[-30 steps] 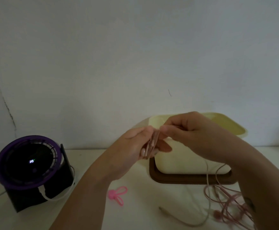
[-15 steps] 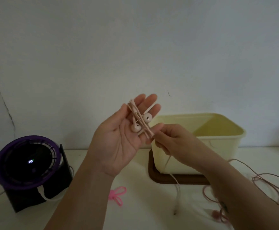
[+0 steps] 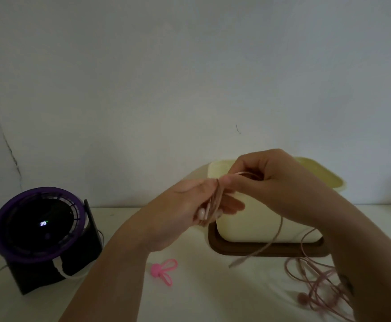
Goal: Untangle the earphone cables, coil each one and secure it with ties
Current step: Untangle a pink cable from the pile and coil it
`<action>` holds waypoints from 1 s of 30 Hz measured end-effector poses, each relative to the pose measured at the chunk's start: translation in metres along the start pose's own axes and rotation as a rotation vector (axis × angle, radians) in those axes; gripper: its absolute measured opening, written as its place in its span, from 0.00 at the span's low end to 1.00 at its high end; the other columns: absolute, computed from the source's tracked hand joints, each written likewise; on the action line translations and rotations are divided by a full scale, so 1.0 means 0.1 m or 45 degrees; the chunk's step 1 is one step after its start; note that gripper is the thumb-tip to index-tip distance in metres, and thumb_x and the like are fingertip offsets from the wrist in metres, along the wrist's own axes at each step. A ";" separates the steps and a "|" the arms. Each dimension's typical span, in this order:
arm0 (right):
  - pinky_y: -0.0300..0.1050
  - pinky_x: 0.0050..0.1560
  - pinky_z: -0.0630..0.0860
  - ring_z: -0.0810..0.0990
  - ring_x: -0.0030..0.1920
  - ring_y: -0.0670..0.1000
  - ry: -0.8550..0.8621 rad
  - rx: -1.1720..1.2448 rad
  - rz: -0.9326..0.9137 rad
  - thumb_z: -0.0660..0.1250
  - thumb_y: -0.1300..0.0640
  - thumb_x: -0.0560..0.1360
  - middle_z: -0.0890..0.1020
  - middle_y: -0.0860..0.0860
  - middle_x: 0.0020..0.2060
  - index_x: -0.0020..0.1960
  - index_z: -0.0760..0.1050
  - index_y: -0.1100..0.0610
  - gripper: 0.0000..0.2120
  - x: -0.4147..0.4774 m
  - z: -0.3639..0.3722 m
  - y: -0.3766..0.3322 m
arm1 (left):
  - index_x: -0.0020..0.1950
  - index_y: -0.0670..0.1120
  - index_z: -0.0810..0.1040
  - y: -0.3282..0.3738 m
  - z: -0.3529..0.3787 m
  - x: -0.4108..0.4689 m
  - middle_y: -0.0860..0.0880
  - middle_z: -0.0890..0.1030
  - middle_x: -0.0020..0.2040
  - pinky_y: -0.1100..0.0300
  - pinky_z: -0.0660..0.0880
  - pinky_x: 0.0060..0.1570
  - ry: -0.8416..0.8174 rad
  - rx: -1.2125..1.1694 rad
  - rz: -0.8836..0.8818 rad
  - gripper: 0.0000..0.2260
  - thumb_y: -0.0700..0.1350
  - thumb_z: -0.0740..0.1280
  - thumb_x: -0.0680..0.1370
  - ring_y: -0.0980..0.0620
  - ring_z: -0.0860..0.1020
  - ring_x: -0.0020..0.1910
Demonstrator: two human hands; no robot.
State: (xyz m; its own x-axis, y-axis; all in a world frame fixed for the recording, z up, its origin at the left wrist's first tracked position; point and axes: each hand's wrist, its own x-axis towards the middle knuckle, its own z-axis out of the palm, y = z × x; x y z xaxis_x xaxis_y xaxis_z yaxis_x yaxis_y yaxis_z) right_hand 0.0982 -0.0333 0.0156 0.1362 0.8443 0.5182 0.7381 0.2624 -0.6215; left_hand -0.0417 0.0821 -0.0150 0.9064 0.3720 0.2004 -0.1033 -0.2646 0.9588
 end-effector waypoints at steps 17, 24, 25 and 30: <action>0.33 0.31 0.65 0.68 0.26 0.42 -0.232 -0.108 0.148 0.59 0.52 0.79 0.72 0.44 0.26 0.47 0.80 0.55 0.12 0.07 0.33 0.13 | 0.61 0.43 0.74 0.11 -0.05 0.08 0.47 0.83 0.54 0.49 0.77 0.56 0.342 -0.774 0.316 0.15 0.46 0.52 0.80 0.50 0.81 0.55; 0.29 0.35 0.67 0.73 0.28 0.37 -0.291 -0.442 0.087 0.61 0.53 0.79 0.76 0.46 0.26 0.37 0.78 0.54 0.14 -0.01 0.24 -0.02 | 0.59 0.48 0.73 -0.02 -0.03 0.11 0.51 0.84 0.51 0.57 0.76 0.54 0.341 -0.241 0.232 0.13 0.44 0.51 0.83 0.54 0.81 0.53; 0.30 0.35 0.67 0.73 0.29 0.37 -0.291 -0.471 0.069 0.61 0.53 0.79 0.75 0.46 0.26 0.36 0.78 0.53 0.14 -0.02 0.23 -0.03 | 0.58 0.49 0.74 -0.04 -0.02 0.10 0.52 0.84 0.50 0.59 0.76 0.52 0.321 -0.168 0.202 0.12 0.45 0.51 0.82 0.55 0.81 0.50; 0.36 0.34 0.69 0.75 0.32 0.42 -0.204 -0.508 0.050 0.66 0.52 0.75 0.80 0.47 0.30 0.40 0.82 0.50 0.08 -0.02 0.12 -0.07 | 0.44 0.52 0.80 -0.01 0.02 0.02 0.50 0.71 0.30 0.58 0.73 0.50 0.105 0.019 0.003 0.16 0.55 0.55 0.80 0.56 0.76 0.38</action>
State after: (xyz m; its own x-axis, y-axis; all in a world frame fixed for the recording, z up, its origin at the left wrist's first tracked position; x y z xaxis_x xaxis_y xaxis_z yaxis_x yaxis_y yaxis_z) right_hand 0.0849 -0.0313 0.0116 0.0885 0.9202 0.3814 0.9363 0.0537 -0.3469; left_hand -0.0387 0.0810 -0.0161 0.8693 0.4430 0.2190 -0.0988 -0.2784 0.9554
